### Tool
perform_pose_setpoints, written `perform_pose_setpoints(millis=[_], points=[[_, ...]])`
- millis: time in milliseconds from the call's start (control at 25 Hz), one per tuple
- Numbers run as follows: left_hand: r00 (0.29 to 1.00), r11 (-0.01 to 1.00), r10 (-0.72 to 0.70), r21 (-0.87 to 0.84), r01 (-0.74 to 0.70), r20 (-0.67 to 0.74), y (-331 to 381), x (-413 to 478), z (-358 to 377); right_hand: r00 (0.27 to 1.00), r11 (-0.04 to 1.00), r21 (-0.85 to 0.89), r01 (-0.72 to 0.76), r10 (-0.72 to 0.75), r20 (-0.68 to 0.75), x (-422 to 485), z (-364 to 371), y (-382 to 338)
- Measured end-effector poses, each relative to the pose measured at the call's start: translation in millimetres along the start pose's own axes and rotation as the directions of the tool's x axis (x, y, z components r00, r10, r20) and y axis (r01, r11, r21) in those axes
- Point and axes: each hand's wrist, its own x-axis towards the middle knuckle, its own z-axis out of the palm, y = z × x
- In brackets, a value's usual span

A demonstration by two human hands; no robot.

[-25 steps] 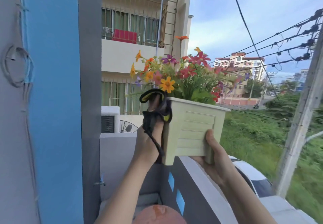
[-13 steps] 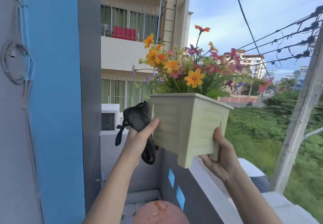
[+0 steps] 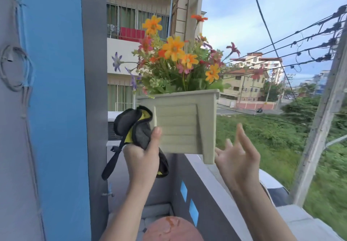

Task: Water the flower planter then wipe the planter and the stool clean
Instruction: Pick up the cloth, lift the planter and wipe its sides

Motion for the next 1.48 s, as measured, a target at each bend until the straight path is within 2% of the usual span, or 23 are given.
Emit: perform_pose_setpoints(millis=[80,160,240,320,400,480,600,760,840,920,1000,1120,1280,1360,1480], points=[[0.996,0.988,0.085,0.129,-0.089,0.036,2,-2,-1,0.994,0.964,-0.263,-0.038,0.063,0.087,-3,10,14],[0.979,0.948,0.181,0.249,-0.199,0.094,5,-6,0,0.993,0.902,-0.425,-0.075,0.105,0.047,-9,16,23],[0.946,0.896,0.283,0.307,-0.320,0.161,9,-8,2,0.998,0.873,-0.484,-0.053,0.064,0.006,-10,15,26],[0.861,0.765,0.456,0.396,-0.508,0.225,8,-7,3,1.000,0.871,-0.490,-0.028,0.031,-0.003,-9,18,23],[0.813,0.684,0.492,0.439,-0.582,0.310,8,-8,2,1.000,0.858,-0.514,0.015,-0.010,0.012,-6,20,21],[0.786,0.641,0.529,0.457,-0.617,0.320,8,-9,3,0.999,0.835,-0.548,0.049,-0.041,0.026,-5,24,20],[0.777,0.633,0.556,0.456,-0.626,0.296,9,-12,3,0.998,0.853,-0.518,0.060,-0.060,0.017,-5,23,16],[0.730,0.494,0.534,0.543,-0.679,0.427,-9,-37,-7,0.998,0.845,-0.532,0.056,-0.065,0.002,-10,19,8],[0.727,0.491,0.507,0.537,-0.686,0.463,-17,-47,-13,0.998,0.844,-0.534,0.043,-0.060,-0.015,-15,15,8],[0.755,0.534,0.485,0.535,-0.655,0.440,-10,-40,-12,0.997,0.852,-0.521,0.040,-0.067,-0.032,-17,15,14],[0.765,0.533,0.503,0.552,-0.641,0.402,8,-30,-7,0.996,0.868,-0.494,0.049,-0.077,-0.035,-17,16,18],[0.715,0.427,0.556,0.593,-0.683,0.424,14,-32,-4,0.993,0.872,-0.481,0.095,-0.116,-0.014,-14,23,10],[0.606,0.299,0.637,0.572,-0.764,0.477,-29,-45,-20,0.989,0.882,-0.452,0.131,-0.149,-0.004,-14,28,-7],[0.591,0.301,0.649,0.551,-0.778,0.479,-41,-50,-31,0.985,0.882,-0.448,0.148,-0.171,-0.012,-13,27,-12],[0.569,0.293,0.734,0.583,-0.758,0.371,-18,-39,-30,0.981,0.871,-0.464,0.163,-0.193,-0.019,-13,27,-13]])
